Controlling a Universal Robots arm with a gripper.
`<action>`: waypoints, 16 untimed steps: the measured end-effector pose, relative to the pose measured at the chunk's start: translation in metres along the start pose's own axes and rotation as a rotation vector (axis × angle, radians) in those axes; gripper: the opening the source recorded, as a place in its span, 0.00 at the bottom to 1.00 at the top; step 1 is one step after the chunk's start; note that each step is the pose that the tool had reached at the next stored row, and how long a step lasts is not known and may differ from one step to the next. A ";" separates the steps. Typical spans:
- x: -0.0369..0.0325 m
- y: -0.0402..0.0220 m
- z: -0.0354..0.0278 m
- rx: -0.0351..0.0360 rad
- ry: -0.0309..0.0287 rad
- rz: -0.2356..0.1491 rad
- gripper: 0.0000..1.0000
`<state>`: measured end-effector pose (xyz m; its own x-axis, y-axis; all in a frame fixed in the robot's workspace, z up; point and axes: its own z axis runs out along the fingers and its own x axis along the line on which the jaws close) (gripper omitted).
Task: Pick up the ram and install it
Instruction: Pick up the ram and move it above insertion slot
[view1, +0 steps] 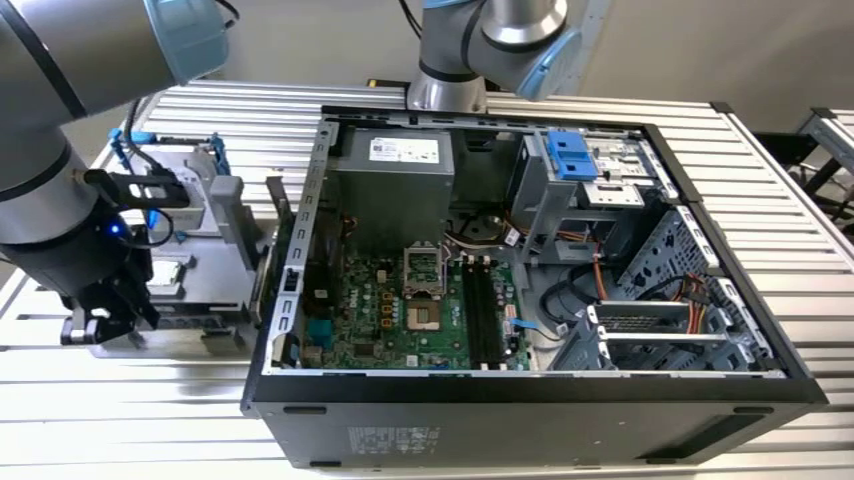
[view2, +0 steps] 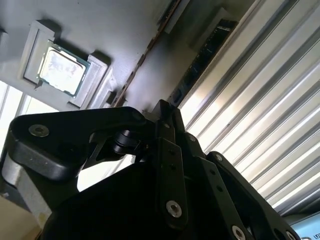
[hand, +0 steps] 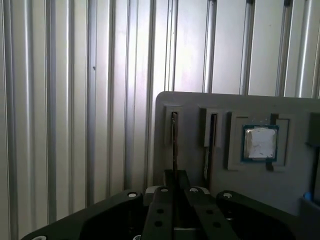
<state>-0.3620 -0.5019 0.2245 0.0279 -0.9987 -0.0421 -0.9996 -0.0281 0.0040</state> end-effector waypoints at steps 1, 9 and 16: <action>-0.0001 0.0000 -0.0012 0.0000 0.0000 0.000 0.00; -0.0004 0.0001 -0.0118 0.0002 0.0000 0.000 0.00; -0.0008 0.0005 -0.0191 0.0001 0.0000 0.000 0.00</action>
<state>-0.3624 -0.5019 0.2436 0.0280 -0.9987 -0.0421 -0.9996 -0.0282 0.0039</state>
